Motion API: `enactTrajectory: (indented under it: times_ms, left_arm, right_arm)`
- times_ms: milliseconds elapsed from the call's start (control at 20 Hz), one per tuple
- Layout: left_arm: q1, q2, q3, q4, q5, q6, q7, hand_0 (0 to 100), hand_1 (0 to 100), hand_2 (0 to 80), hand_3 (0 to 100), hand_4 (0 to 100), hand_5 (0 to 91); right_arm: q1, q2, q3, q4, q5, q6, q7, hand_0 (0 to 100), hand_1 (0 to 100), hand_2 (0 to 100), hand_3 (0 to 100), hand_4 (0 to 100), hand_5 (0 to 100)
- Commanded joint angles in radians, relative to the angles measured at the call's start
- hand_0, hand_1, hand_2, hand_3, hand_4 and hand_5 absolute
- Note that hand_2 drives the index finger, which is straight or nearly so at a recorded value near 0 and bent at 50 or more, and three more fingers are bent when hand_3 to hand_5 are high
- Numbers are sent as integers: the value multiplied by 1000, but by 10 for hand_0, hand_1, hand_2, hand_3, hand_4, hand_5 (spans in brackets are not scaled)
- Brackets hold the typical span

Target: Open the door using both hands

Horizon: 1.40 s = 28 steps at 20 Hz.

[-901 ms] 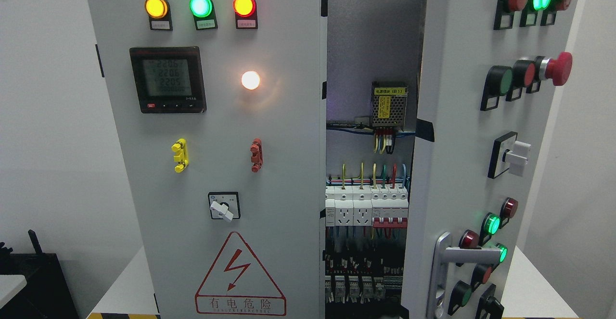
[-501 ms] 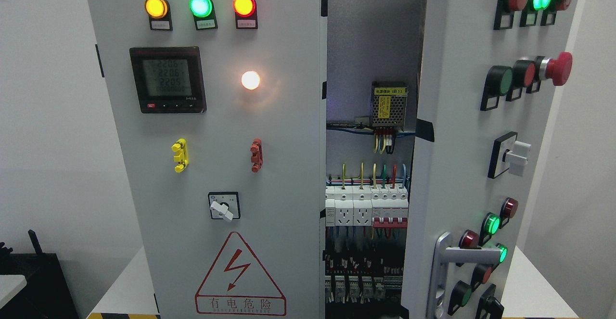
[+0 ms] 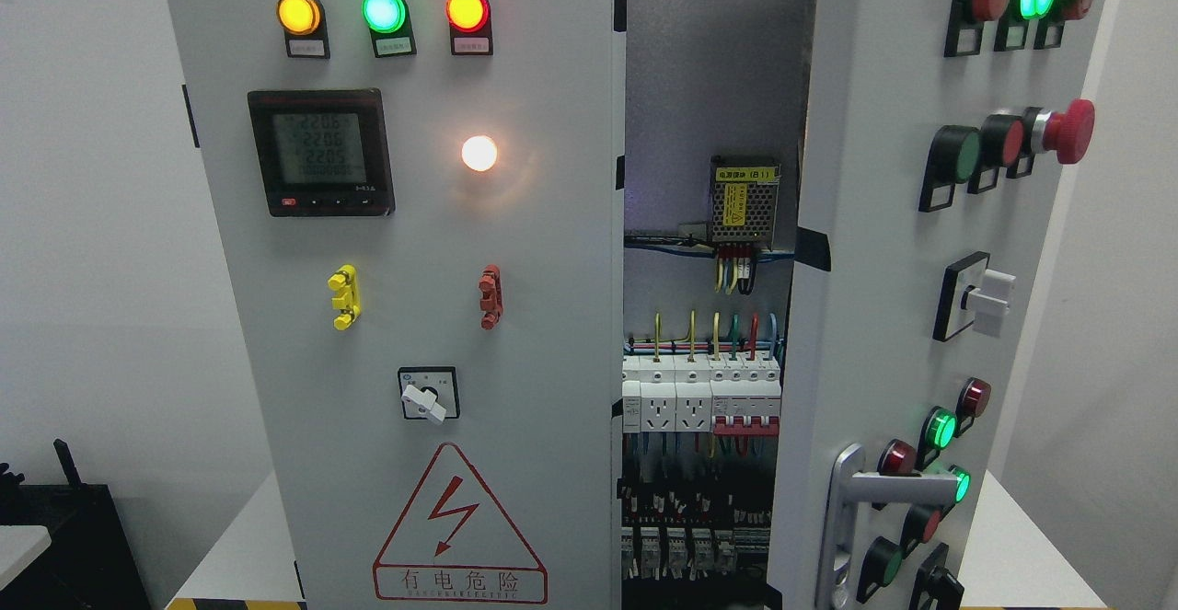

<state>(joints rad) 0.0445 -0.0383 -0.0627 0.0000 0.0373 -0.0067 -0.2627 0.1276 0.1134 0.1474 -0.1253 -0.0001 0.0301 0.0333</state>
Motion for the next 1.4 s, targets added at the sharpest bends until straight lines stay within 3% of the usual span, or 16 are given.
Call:
enactTrajectory:
  times_ms: [0,300,551,651,901,1051,1202,1352]
  left_arm:
    - [0,2,0,6,3,1,-1,0,0,0,0,42,0]
    - [34,2,-11,-98,4,-6,-1,0,0,0,0,42,0]
    - [230,21,-54,-440,9,1,-1,0,0,0,0,42,0]
    - [322,76,-92,-602,21,1,-6,0,0,0,0,42,0]
    - [584,172,-77,-1070,45,-7,-35,0,0,0,0,42,0]
    - [684,250,-40,-1297,139,-6,-35,0,0,0,0,42,0]
    - [771,398,-2,-1507,300,-7,-35,0,0,0,0,42,0]
    - [822,469,115,-1652,409,-7,-36,0,0,0,0,42,0]
  right_arm:
    - [-2,0,-2,-1,-8,1,0,0,0,0,0,0,0]
    - [-2,0,0,-1,-6,1,0,0,0,0,0,0,0]
    - [-2,2,0,-1,-6,1,0,0,0,0,0,0,0]
    - [-2,2,0,-1,-6,1,0,0,0,0,0,0,0]
    - [-2,2,0,-1,-6,1,0,0,0,0,0,0,0]
    - [-2,3,0,-1,-6,1,0,0,0,0,0,0,0]
    - [-2,3,0,-1,-6,1,0,0,0,0,0,0,0]
    - [-2,3,0,-1,-6,1,0,0,0,0,0,0,0]
